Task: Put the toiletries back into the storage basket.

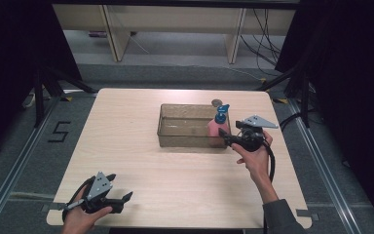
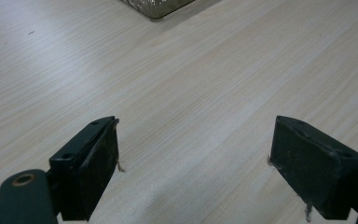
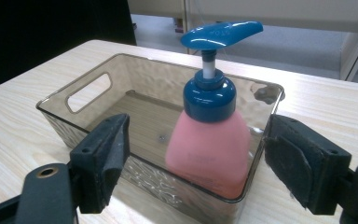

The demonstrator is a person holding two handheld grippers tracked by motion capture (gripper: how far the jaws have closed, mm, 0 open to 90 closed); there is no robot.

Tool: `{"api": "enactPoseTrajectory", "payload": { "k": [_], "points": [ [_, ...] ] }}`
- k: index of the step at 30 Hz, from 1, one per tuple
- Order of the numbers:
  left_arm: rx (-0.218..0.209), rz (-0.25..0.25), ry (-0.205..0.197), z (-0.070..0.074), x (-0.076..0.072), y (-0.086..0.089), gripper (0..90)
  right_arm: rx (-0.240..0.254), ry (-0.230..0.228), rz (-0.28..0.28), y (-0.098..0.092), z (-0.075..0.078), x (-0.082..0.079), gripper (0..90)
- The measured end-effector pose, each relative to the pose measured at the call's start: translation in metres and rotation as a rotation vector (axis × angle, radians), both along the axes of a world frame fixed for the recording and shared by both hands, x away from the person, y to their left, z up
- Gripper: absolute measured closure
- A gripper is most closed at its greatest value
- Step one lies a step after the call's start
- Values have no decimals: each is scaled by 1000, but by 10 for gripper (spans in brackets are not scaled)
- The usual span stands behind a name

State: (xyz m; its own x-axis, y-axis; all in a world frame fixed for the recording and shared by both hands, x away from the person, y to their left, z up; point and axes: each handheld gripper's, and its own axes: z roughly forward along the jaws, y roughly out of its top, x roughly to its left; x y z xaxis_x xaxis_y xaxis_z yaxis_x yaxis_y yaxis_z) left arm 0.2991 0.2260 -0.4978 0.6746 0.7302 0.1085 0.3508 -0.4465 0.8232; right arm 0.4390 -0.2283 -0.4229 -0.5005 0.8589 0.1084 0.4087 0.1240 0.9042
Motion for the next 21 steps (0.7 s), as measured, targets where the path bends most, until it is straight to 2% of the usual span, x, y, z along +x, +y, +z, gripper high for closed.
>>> {"api": "enactPoseTrajectory", "payload": {
  "k": [2, 3, 6, 9, 10, 11, 12, 13, 14, 15, 17, 20, 21],
  "points": [
    [-3, 4, -9, 0, 0, 0, 149, 1, -18, 5, -1, -1, -1, 231],
    [-3, 4, -9, 0, 0, 0, 149, 22, 6, -5, 0, -1, -4, 231],
    [-3, 5, -9, 0, 0, 0, 149, 3, -9, 2, -2, -3, -5, 231],
    [-1, 7, -9, 0, 0, 0, 149, 8, 17, 2, -2, -5, -8, 230],
    [5, 7, -10, 0, 0, 0, 149, -19, -8, 1, -4, -5, -8, 230],
    [0, 6, -12, 0, 0, 0, 149, 17, 11, -3, -2, -5, -10, 230],
    [1, 6, -11, 0, 0, 0, 149, 25, 19, -5, -1, -5, -12, 230],
    [2, 6, -10, 0, 0, 0, 149, -7, -16, 4, -4, -6, -10, 230],
    [3, 6, -9, 0, 0, 0, 149, 20, 8, -4, -2, -5, -13, 230],
    [-4, 5, -8, 0, 0, 0, 149, 14, 13, 1, -2, -5, -14, 229],
    [1, 4, -10, 0, 0, 0, 149, 10, -3, 11, -3, -5, -16, 229],
    [-6, 4, -7, -1, 0, 0, 149, 15, 0, 17, -3, -6, -19, 229],
    [-4, 5, -5, 0, 0, 0, 149, -10, -19, 14, -4, -8, -19, 228]
  ]
}}
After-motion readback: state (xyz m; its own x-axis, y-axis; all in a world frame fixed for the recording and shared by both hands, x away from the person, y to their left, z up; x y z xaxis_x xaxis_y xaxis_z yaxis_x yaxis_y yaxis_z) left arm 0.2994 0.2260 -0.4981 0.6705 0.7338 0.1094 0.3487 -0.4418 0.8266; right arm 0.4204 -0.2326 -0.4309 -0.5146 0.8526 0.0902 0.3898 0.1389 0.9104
